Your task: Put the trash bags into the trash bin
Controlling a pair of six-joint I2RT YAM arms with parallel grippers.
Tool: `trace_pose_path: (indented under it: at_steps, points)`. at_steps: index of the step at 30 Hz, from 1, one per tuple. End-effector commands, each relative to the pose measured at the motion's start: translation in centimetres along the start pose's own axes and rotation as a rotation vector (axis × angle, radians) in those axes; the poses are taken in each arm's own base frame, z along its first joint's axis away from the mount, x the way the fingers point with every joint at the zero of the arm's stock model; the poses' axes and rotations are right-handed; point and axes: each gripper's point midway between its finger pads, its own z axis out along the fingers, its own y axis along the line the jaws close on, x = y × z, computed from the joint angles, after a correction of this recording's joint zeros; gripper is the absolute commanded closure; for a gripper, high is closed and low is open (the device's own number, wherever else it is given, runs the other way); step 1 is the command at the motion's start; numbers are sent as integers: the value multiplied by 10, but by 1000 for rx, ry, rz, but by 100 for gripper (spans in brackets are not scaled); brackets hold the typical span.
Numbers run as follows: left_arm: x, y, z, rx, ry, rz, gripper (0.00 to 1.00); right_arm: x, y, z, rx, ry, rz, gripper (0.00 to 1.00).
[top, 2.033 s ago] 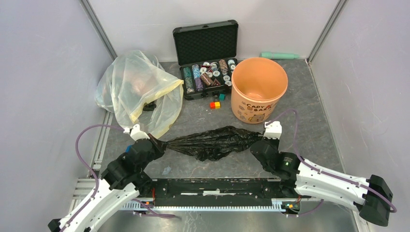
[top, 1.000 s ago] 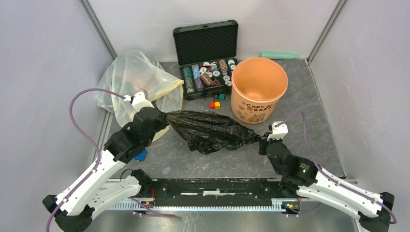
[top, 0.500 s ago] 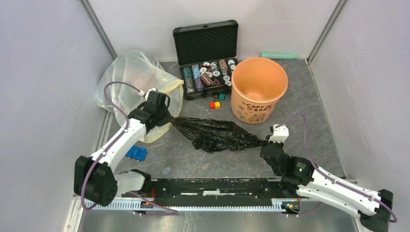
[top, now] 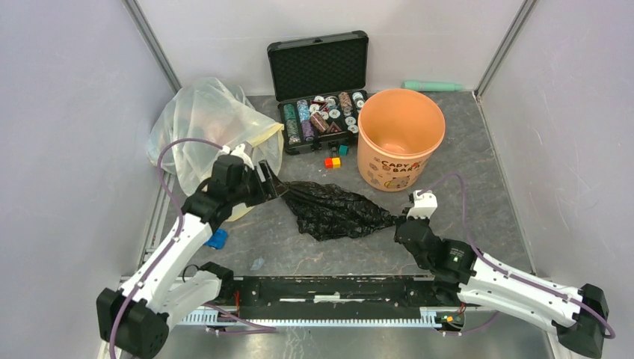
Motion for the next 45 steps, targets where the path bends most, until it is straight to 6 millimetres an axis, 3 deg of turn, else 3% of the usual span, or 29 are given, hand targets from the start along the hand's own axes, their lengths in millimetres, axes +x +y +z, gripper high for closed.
trace_pose_path:
  at_steps: [1, 4, 7, 11, 17, 26, 31, 33, 35, 37, 38, 45]
  points:
    - [47, -9, -8, 118, 117, -11, 26, -15, 15, 1, -30, -31, 55, 100]
    - [88, -9, -5, 146, 193, -42, 24, -13, 14, 3, -23, -30, 56, 100]
    - [118, -11, 0, 148, 232, -48, 15, -12, 15, 3, -29, -32, 64, 100]
    - [130, -10, 14, 147, 230, -69, 7, -10, 17, 4, -39, -28, 65, 100]
    - [129, 0, 37, 100, 193, -93, 12, -8, 14, 3, -37, -26, 64, 100]
    - [120, 12, 67, -2, 141, -88, 34, -9, 11, 1, -36, -35, 73, 100]
    - [125, 11, 81, 2, 154, -114, 44, -7, 11, 2, -39, -33, 77, 100]
    - [127, 7, 84, 27, 160, -128, 53, -6, 10, 2, -38, -32, 75, 100]
    - [128, 6, 85, 40, 158, -129, 71, -5, 11, 2, -38, -29, 75, 100]
    - [123, 9, 83, 21, 141, -112, 92, -5, 10, 2, -34, -27, 75, 100]
    - [119, 12, 80, -2, 127, -97, 98, -6, 9, 2, -28, -28, 74, 100]
    - [77, 39, 36, -111, 38, -44, 98, -32, -30, -12, 146, -110, 77, 100]
